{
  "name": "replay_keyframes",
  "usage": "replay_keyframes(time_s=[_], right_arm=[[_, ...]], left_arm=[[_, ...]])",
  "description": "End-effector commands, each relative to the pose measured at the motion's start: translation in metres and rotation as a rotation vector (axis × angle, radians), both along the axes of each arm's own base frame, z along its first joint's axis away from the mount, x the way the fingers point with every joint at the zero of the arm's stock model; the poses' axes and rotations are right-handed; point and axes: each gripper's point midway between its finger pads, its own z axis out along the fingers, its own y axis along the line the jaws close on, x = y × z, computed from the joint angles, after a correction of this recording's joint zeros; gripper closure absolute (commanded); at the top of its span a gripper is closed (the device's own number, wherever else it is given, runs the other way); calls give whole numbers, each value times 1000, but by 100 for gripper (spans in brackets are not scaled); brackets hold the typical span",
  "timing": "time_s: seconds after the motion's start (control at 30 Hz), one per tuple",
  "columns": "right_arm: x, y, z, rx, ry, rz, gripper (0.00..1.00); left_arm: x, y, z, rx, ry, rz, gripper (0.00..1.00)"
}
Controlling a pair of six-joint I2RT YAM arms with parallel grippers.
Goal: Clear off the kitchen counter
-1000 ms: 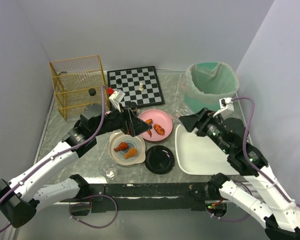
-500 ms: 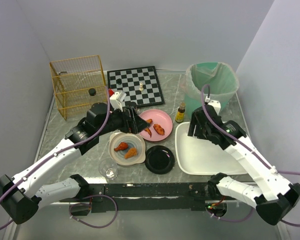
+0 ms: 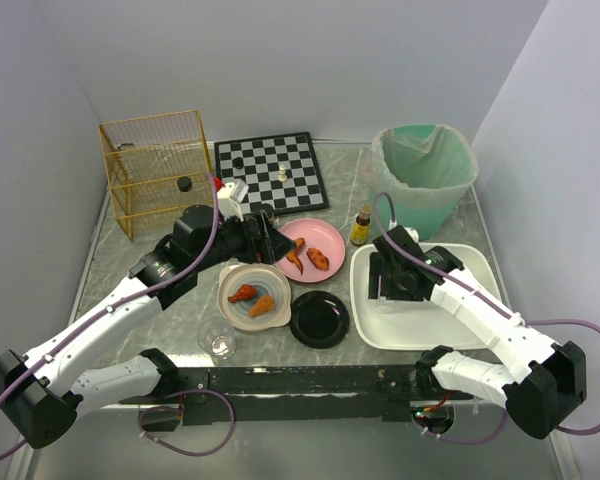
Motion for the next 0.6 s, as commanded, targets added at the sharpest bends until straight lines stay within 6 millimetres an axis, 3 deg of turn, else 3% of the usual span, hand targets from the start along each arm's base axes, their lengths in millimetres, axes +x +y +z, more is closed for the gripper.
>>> replay_keyframes(time_s=[0.0,0.27,0.57], right_arm=[[-2,18,-8,98,8,10,100],[-21,9,-23,10,82,-22,100],[-43,-6,-4,-89,171,-28,100]], left_arm=[[3,-2,19,-52,-46,13,1],[2,-5,12,-46,-33,-5,1],[2,-9,10,-59,-30,-26,1]])
